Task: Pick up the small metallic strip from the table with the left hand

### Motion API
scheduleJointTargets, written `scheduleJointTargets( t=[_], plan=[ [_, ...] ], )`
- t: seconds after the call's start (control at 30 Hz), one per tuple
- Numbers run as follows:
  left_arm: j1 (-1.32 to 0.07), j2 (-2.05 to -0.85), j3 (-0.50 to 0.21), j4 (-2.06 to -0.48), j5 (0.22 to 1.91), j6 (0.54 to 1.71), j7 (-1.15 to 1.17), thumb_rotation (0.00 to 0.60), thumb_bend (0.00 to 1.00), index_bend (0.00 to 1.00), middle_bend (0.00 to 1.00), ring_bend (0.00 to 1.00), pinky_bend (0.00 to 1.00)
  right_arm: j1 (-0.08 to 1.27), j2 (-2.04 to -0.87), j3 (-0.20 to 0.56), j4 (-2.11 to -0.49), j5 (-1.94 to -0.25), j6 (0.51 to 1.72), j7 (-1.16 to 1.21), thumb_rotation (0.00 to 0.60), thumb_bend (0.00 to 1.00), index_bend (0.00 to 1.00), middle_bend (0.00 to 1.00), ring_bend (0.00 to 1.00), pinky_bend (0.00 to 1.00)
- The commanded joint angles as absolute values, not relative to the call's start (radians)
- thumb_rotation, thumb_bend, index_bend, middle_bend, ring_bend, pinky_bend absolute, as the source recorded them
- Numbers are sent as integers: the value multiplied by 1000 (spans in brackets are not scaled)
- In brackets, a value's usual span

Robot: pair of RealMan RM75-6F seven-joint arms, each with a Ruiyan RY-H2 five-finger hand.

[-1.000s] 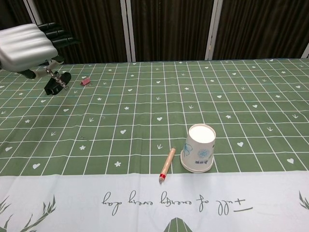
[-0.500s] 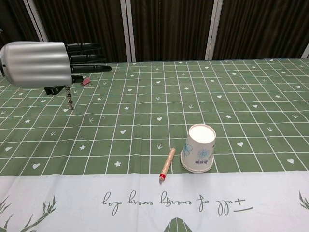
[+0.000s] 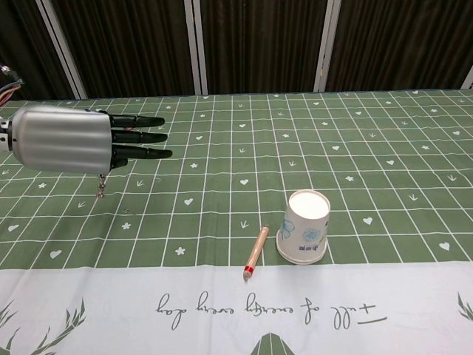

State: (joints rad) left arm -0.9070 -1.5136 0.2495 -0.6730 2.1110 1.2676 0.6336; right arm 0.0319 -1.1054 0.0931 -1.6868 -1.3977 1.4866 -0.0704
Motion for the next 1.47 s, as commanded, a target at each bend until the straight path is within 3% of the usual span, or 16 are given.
scheduleJointTargets(
  t=[0.03,0.67,1.47],
  plan=[
    [-906,-1528,270,-637,2125,1247,645,600,380,625,0,0,0,32,-1105,95,-1684,-1395,1486,-67,600,72,167,0,0,3],
    [-921,-1581,231,-611,2076,1226,685,600,386,629,0,0,0,30,-1104,95,-1685,-1400,1490,-63,600,72,166,0,0,3],
    [-924,-1601,233,-667,2054,1201,711,600,385,631,0,0,0,29,-1100,92,-1686,-1411,1494,-63,600,72,166,0,0,3]
  ],
)
